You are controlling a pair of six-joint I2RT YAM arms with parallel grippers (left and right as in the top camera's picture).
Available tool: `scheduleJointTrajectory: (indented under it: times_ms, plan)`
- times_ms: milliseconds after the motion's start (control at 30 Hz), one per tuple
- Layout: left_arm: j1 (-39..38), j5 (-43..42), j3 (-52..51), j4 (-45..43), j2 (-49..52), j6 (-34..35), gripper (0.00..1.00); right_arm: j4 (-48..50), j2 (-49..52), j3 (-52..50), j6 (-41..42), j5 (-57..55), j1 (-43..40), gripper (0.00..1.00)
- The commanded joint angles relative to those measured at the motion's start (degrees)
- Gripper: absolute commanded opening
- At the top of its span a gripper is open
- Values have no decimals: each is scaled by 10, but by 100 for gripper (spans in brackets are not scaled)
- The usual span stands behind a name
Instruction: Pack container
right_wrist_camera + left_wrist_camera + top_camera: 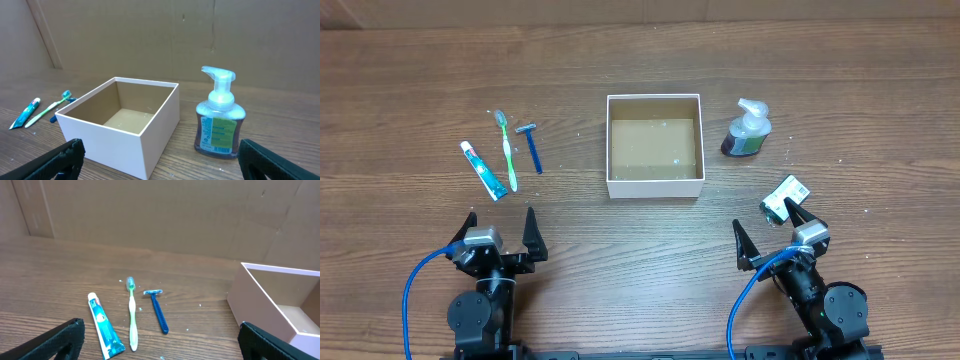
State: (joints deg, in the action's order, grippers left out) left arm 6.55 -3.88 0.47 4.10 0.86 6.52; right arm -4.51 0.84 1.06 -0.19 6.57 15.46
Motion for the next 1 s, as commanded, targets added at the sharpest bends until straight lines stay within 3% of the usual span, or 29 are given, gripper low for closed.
scheduleJointTrajectory:
  times_ms: [0, 100, 233, 300, 633, 800, 967]
  plan:
    - [6, -2, -2, 1, -6, 8, 100, 4, -7, -6, -1, -5, 3, 100]
    - [6, -2, -2, 1, -6, 8, 100, 4, -7, -6, 69, -5, 3, 100]
    - [6, -2, -2, 1, -6, 8, 100, 4, -7, -6, 256, -5, 3, 100]
    - [6, -2, -2, 1, -6, 8, 100, 4, -7, -6, 308, -5, 3, 100]
    - [6, -2, -2, 1, -6, 8, 100, 23, -7, 0, 349, -3, 2, 100]
    - [6, -2, -2, 1, -6, 8, 100, -25, 27, 69, 270, -20, -2, 100]
    - [6, -2, -2, 1, -6, 8, 100, -54, 148, 169, 199, -40, -26, 100]
